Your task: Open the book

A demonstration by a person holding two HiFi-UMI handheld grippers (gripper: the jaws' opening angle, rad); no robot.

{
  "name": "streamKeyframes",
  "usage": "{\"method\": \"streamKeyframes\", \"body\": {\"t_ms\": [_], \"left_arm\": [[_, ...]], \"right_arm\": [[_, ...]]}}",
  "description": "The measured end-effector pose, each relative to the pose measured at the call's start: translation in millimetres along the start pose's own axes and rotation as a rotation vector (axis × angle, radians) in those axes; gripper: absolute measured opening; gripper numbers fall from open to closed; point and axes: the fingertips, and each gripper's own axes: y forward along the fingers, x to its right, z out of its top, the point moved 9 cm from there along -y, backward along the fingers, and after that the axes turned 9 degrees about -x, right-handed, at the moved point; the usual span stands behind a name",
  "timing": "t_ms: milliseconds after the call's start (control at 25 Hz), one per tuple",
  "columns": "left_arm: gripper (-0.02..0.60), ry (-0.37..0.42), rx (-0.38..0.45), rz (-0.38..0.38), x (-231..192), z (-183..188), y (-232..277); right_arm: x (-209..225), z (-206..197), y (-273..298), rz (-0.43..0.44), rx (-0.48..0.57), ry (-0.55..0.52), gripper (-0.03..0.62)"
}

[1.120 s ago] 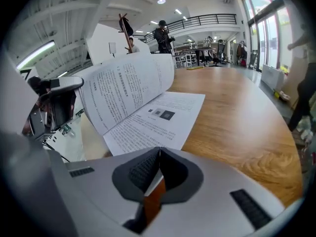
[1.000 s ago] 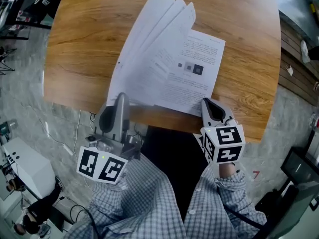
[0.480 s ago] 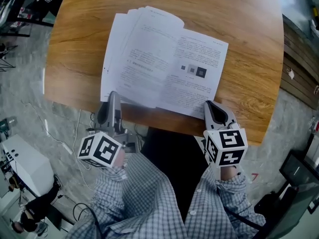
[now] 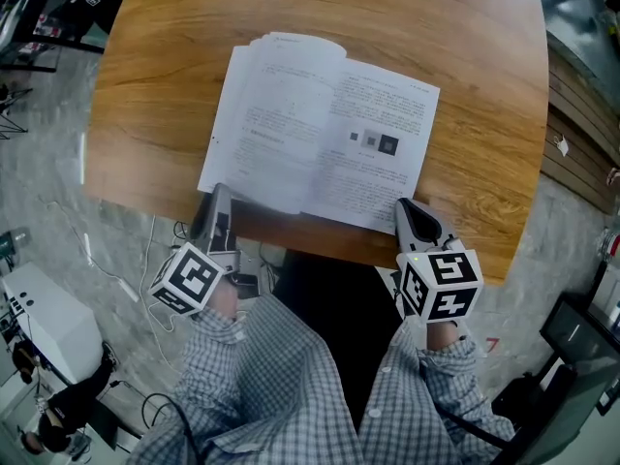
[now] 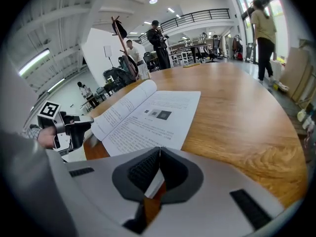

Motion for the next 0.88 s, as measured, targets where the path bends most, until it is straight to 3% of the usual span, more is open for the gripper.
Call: {"method": "streamKeyframes", "body": {"t_ms": [160, 320, 600, 880], "left_arm": [[0.092, 0.065, 0.004, 0.104, -12, 4, -12], [0.089, 0.137, 0.018, 0.114, -8, 13, -17], [0.011, 0.233, 0.007, -0.025, 32, 12, -6], [0.011, 0.286, 0.007, -0.138, 79, 7, -1]], "right_arm": [[1, 1, 1, 0.013, -0.009, 0.028, 0.023], [3, 0, 1, 0.032, -0.012, 0.074, 0.023], [0, -1, -3, 0.042, 0.023, 0.094, 0.023], [-11, 17, -34, 0.04, 0.172, 0.057, 0.023]]}}
